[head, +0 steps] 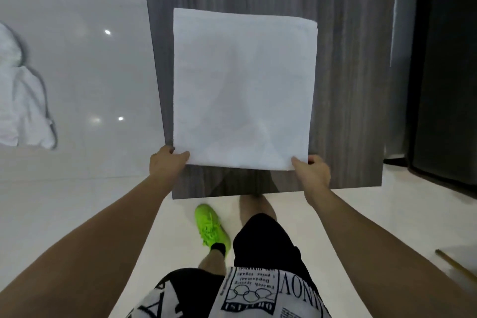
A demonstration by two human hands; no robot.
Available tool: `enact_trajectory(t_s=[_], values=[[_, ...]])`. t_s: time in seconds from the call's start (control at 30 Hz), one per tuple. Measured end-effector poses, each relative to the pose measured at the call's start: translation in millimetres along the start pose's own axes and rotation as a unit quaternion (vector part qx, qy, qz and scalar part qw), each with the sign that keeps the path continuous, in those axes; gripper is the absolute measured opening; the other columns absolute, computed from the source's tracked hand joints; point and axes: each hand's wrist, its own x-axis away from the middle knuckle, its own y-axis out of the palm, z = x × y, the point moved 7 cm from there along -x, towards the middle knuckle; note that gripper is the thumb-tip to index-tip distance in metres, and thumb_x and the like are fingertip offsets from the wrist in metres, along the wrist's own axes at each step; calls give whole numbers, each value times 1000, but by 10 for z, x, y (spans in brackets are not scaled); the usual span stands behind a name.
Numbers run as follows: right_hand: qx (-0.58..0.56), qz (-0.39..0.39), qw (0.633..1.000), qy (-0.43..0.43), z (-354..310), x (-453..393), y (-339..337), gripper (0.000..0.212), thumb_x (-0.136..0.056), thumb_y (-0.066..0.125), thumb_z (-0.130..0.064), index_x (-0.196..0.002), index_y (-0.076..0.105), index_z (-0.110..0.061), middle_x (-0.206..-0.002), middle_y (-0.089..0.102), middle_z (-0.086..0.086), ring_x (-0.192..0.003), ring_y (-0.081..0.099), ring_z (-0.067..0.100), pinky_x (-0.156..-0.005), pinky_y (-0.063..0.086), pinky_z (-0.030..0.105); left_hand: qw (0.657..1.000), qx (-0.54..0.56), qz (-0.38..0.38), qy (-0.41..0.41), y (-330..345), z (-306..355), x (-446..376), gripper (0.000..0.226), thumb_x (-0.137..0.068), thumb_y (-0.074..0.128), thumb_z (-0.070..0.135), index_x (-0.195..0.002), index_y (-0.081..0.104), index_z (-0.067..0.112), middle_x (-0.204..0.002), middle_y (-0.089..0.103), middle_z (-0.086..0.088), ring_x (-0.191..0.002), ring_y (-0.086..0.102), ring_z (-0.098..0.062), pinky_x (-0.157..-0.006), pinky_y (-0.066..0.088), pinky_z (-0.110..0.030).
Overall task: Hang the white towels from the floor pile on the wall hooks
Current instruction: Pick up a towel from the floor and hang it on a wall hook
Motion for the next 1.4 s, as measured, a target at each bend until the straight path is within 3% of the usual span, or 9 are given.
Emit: enact_trajectory(t_s=[0.13, 0.23, 0.53, 0.67, 0.87, 1.1, 1.2, 1.27, 1.4], values=[[-154, -84, 980, 96, 247, 113, 81, 32, -86, 74, -42, -100, 68, -14, -99, 73, 7, -87, 73, 28, -79, 61, 44, 979, 166, -68, -94, 63, -188, 135, 42, -86, 69, 46, -108, 60, 10, -99, 68, -12, -83, 66, -31, -73, 59, -41], [-238, -108, 961, 89, 167, 333, 29, 28, -89, 74, -25, -108, 65, -6, -102, 72, 15, -81, 73, 27, -73, 62, 41, 956, 274, -61, -87, -92, -115, 343, 25, -92, 67, 23, -107, 57, 5, -95, 66, -16, -71, 68, -28, -66, 60, -38], [-407, -92, 904, -89, -716, 1647, -800, 19, -92, 60, -1, -109, 57, 7, -79, 63, 21, -62, 62, 25, -52, 60, 29, 887, 447, -50, 103, -1314, 393, 1492, 11, -92, 56, 1, -103, 55, -1, -95, 67, -18, -85, 71, -29, -75, 60, -34], [-429, -83, 878, -196, -1125, 2469, -1340, 31, -89, 64, -3, -116, 55, 10, -73, 62, 19, -56, 63, 23, -54, 61, 33, 852, 483, -44, 197, -2077, 564, 2179, 12, -90, 60, 1, -101, 57, -2, -97, 66, -20, -82, 71, -30, -72, 62, -34], [-465, -94, 819, -321, -1788, 3721, -2012, 17, -88, 66, -2, -101, 58, 6, -67, 58, 16, -56, 59, 25, -54, 60, 31, 794, 516, -39, 319, -3182, 724, 3283, 12, -90, 66, 4, -97, 60, -4, -92, 64, -18, -80, 70, -29, -69, 62, -31], [-463, -140, 782, -393, -2812, 4708, -2068, 21, -84, 67, 5, -104, 59, 6, -78, 62, 18, -54, 61, 22, -51, 59, 28, 721, 594, 105, 341, -4292, 476, 3984, 11, -91, 57, -7, -103, 56, -7, -87, 64, -19, -59, 68, -23, -60, 61, -29], [-456, -183, 758, -428, -3300, 5093, -1925, 25, -85, 64, 8, -99, 51, -7, -83, 61, 17, -57, 63, 24, -59, 62, 35, 682, 630, 147, 341, -4699, 285, 4118, 17, -90, 53, -10, -102, 54, 1, -93, 63, -20, -66, 70, -26, -61, 61, -30], [-430, -207, 752, -456, -3607, 5313, -1781, 21, -84, 63, 8, -94, 59, -11, -88, 64, 17, -57, 64, 24, -56, 60, 32, 660, 646, 178, 339, -4960, 116, 4163, 26, -90, 50, -11, -106, 55, 8, -96, 63, -18, -75, 71, -29, -67, 62, -34], [-358, -252, 740, -511, -4066, 5830, -1409, 14, -88, 66, 3, -87, 74, -9, -106, 67, 15, -88, 69, 30, -67, 60, 29, 630, 664, 228, 332, -5325, -254, 4284, 25, -91, 48, -12, -94, 67, 3, -101, 65, -17, -81, 69, -26, -73, 60, -29]])
